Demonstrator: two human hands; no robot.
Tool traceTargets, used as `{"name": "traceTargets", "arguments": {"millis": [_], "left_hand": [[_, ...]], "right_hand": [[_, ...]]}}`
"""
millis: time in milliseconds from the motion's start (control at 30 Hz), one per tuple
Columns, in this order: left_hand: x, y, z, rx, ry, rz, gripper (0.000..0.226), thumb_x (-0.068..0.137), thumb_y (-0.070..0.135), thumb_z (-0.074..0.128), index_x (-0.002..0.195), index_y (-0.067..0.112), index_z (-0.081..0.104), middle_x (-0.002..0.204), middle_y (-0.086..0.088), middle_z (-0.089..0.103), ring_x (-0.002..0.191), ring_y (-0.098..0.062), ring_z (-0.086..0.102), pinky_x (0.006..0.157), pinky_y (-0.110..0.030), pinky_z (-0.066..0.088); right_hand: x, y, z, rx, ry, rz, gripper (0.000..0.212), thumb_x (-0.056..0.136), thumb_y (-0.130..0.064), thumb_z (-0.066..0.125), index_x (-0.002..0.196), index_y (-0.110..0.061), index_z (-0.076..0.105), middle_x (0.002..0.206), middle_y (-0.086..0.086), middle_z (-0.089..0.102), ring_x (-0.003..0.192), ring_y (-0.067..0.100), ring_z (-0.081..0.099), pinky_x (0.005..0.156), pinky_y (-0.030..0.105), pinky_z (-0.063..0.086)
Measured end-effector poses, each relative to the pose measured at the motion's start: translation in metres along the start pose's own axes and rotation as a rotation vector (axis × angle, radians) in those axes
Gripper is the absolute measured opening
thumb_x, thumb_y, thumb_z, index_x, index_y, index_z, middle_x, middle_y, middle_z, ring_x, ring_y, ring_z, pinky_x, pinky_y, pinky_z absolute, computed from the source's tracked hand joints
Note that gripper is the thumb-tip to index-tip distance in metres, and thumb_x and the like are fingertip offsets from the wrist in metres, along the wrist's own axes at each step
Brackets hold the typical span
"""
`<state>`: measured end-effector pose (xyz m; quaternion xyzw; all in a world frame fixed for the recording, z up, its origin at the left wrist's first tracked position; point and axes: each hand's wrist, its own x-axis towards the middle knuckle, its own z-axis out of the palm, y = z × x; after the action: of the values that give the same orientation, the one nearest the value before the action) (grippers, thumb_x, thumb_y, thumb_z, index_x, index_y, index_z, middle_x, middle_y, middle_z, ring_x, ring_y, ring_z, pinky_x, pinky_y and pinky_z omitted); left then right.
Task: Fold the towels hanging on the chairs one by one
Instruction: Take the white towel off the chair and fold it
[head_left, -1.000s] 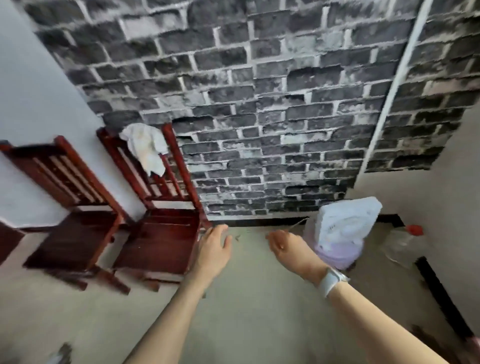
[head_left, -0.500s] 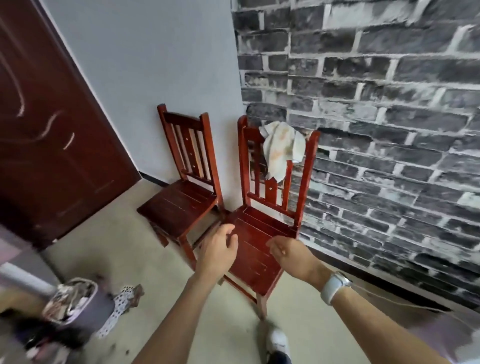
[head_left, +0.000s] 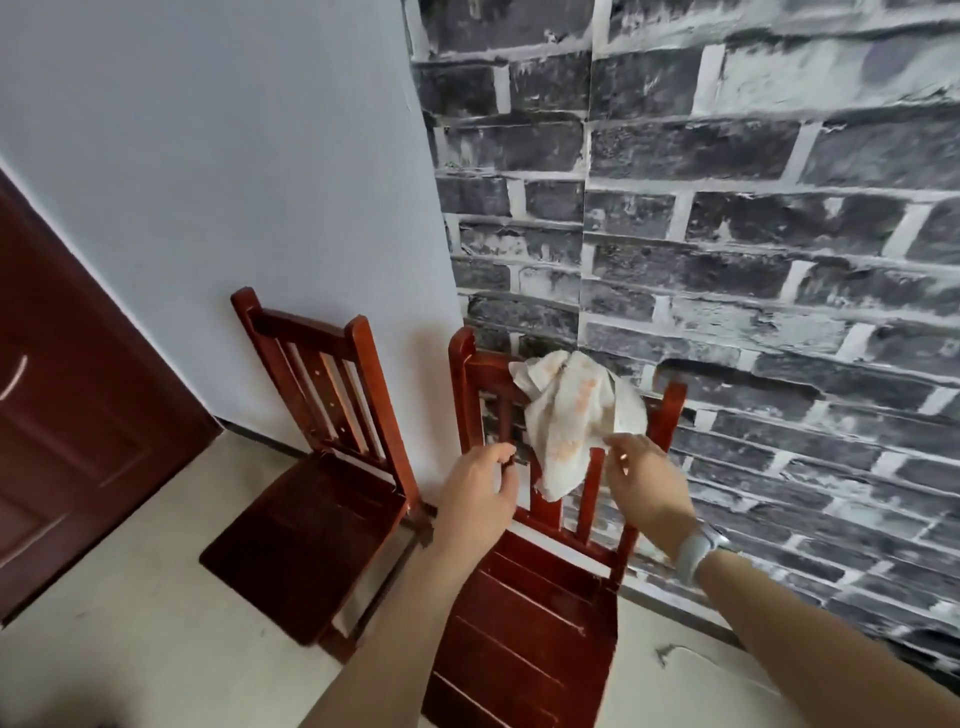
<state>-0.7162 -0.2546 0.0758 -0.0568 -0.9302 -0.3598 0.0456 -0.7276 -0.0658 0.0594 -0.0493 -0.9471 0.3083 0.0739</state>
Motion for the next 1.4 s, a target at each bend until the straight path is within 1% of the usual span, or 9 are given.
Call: {"name": "traceTargets", "arguments": {"millis": [300,467,700,900,1033,1167,1233,1300,1400], "left_hand": [[0.150,-0.022,0.018,0.003,-0.127,0.272,0.031,0.091,0.021,0.050,0.120,0.012,0.056,0.117,-0.007,0.058,0.112,-0.022,0.051,0.094,-0.036,0.044],[0.204,-0.030,0.042,0.244,-0.266,0.334,0.046,0.091,0.044,0.045,0.129,0.018,0.047,0.130,-0.002,0.049,0.121,-0.025,0.041,0.096,-0.042,0.037],[0.215,-0.036,0.037,-0.270,-0.273,0.448,0.019,0.081,0.020,0.064,0.071,0.009,0.053,0.077,-0.002,0.058,0.082,-0.017,0.051,0.071,-0.026,0.038],[0.214,0.001,0.008,-0.290,-0.552,0.527,0.028,0.081,0.042,0.060,0.098,0.020,0.056,0.106,0.011,0.054,0.102,-0.005,0.050,0.081,-0.020,0.036],[0.200,0.067,-0.003,-0.283,-0.758,0.662,0.081,0.079,0.039,0.067,0.144,0.030,0.019,0.136,0.025,0.016,0.127,0.004,0.015,0.107,-0.024,0.017],[0.166,0.124,-0.009,-0.364,-0.943,0.653,0.039,0.083,0.025,0.065,0.120,0.021,0.052,0.114,0.010,0.055,0.112,-0.011,0.053,0.094,-0.028,0.044],[0.150,0.141,-0.011,-0.459,-1.030,0.589,0.012,0.084,0.022,0.065,0.095,0.020,0.059,0.097,0.004,0.065,0.094,-0.018,0.062,0.088,-0.033,0.050],[0.136,0.156,-0.010,-0.524,-1.082,0.502,0.016,0.079,0.029,0.068,0.090,0.020,0.062,0.096,-0.002,0.069,0.092,-0.020,0.065,0.088,-0.035,0.050],[0.118,0.177,0.004,-0.583,-0.988,0.238,0.023,0.071,0.034,0.069,0.086,0.017,0.064,0.097,-0.011,0.070,0.092,-0.027,0.066,0.088,-0.037,0.050]], "right_hand": [[0.133,-0.003,0.018,-0.359,-0.021,0.286,0.039,0.097,-0.029,0.030,0.123,-0.005,0.045,0.126,0.019,0.054,0.121,0.033,0.046,0.101,0.041,0.038],[0.147,-0.006,0.038,-0.230,0.066,0.450,0.019,0.092,-0.010,0.036,0.080,-0.007,0.052,0.090,0.017,0.062,0.081,0.028,0.058,0.064,0.028,0.037],[0.118,-0.027,-0.007,0.168,0.478,0.397,0.017,0.094,-0.009,0.043,0.099,0.000,0.056,0.082,0.008,0.058,0.071,0.025,0.053,0.059,0.027,0.035],[0.079,-0.047,-0.087,0.079,0.523,0.181,0.019,0.092,0.002,0.045,0.097,-0.013,0.055,0.071,-0.015,0.053,0.061,-0.005,0.054,0.058,0.012,0.039],[0.050,-0.073,-0.136,0.012,0.403,0.060,0.024,0.091,0.004,0.045,0.103,-0.009,0.060,0.078,-0.010,0.058,0.069,-0.006,0.054,0.063,0.005,0.042],[0.017,-0.083,-0.180,-0.038,0.639,-0.003,0.023,0.089,-0.002,0.044,0.103,-0.009,0.062,0.081,-0.012,0.059,0.072,-0.011,0.055,0.063,0.003,0.041],[0.000,-0.067,-0.191,-0.108,0.787,0.114,0.020,0.091,-0.003,0.048,0.102,-0.007,0.064,0.082,0.000,0.063,0.071,0.003,0.057,0.067,0.015,0.047],[-0.019,-0.035,-0.189,-0.222,0.816,0.359,0.020,0.091,-0.009,0.051,0.106,-0.007,0.063,0.094,0.007,0.065,0.083,0.019,0.060,0.077,0.032,0.051],[-0.059,0.008,-0.153,-0.138,0.724,0.671,0.021,0.089,-0.018,0.054,0.108,-0.011,0.061,0.106,0.008,0.062,0.092,0.023,0.059,0.080,0.033,0.048]]}}
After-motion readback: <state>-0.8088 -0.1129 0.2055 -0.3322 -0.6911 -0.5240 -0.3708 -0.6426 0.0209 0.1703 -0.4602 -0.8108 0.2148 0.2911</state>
